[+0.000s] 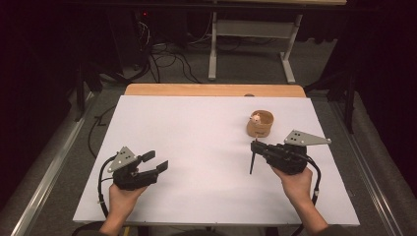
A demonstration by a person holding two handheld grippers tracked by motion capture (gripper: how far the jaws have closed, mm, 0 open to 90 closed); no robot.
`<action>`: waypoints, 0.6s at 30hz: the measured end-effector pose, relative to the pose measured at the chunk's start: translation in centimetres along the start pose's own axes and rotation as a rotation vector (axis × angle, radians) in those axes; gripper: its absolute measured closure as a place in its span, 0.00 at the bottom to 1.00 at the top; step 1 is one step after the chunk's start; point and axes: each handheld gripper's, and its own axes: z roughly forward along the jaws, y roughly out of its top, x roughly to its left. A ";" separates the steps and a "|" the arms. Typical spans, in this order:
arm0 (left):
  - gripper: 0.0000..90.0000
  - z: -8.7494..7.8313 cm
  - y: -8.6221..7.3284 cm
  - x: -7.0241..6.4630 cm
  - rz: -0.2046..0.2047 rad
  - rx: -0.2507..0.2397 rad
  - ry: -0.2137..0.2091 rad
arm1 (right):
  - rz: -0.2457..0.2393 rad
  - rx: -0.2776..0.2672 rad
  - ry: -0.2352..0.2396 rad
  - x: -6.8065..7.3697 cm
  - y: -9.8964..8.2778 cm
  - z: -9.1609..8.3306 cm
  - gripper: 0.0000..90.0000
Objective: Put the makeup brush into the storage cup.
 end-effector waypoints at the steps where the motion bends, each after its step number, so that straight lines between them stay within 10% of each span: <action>1: 0.40 0.0 0.0 0.0 0.000 -0.001 0.001 | 0.000 -0.001 -0.004 0.0 0.0 0.0 0.95; 18: 0.40 -0.2 -0.1 0.1 -0.008 -0.008 0.008 | 0.005 -0.014 -0.059 -1.7 1.7 -0.6 0.95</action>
